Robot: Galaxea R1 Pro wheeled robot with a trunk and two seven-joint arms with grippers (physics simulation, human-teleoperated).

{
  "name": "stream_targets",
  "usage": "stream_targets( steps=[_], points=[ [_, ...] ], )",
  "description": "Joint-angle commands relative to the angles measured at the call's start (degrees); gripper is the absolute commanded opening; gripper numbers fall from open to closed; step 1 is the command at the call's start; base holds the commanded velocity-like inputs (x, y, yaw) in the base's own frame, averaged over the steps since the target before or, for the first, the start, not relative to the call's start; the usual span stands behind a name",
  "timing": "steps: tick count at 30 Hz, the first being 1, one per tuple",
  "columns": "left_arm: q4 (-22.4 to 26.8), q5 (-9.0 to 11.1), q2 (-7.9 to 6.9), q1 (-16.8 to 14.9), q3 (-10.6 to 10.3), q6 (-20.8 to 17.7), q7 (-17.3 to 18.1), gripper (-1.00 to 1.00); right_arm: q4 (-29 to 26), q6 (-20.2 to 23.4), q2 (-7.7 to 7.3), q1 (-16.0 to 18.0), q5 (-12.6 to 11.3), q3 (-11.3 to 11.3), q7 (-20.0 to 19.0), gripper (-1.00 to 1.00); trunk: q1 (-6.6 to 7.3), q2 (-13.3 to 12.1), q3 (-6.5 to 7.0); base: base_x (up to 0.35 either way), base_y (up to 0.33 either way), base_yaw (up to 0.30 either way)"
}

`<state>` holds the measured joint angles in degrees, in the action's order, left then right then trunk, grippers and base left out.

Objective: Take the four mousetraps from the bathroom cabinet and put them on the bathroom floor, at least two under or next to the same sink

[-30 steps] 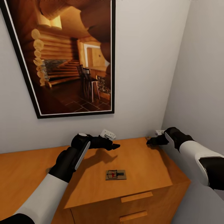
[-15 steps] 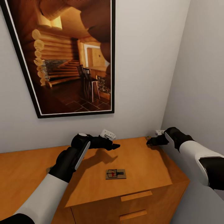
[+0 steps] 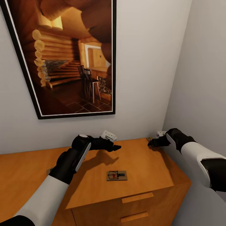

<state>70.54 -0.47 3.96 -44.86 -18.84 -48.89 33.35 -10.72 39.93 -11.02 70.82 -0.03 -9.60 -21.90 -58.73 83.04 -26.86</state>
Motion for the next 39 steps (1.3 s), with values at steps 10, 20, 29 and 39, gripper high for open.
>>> stream_targets(
  steps=[10, 20, 29, 39],
  points=[
    [0.03, -0.07, 0.06, -0.05, 0.04, -0.33, 0.17, 1.00, -0.09, 0.15, -0.14, 0.02, 0.16, -0.52, -0.34, 1.00, 0.00, 0.04, -0.07, 0.000, 0.000, 0.000],
    [0.03, -0.14, 0.08, -0.05, 0.04, -0.33, 0.15, 1.00, -0.09, 0.07, -0.22, 0.02, 0.33, -0.51, -0.32, 1.00, 0.00, 0.04, -0.07, 0.000, 0.000, 0.000],
    [0.03, -0.14, 0.08, -0.05, 0.04, -0.33, 0.15, 1.00, -0.09, -0.15, -0.07, 0.02, 0.30, -0.25, 0.97, 1.00, 0.00, 0.04, -0.07, 0.000, 0.000, 0.000],
    [0.03, -0.15, 0.08, -0.05, 0.04, -0.33, 0.16, 1.00, -0.09, 0.18, 0.18, 0.02, 0.22, -0.24, 2.55, 1.00, 0.00, 0.04, -0.07, 0.000, 0.000, 0.000]
  ],
)
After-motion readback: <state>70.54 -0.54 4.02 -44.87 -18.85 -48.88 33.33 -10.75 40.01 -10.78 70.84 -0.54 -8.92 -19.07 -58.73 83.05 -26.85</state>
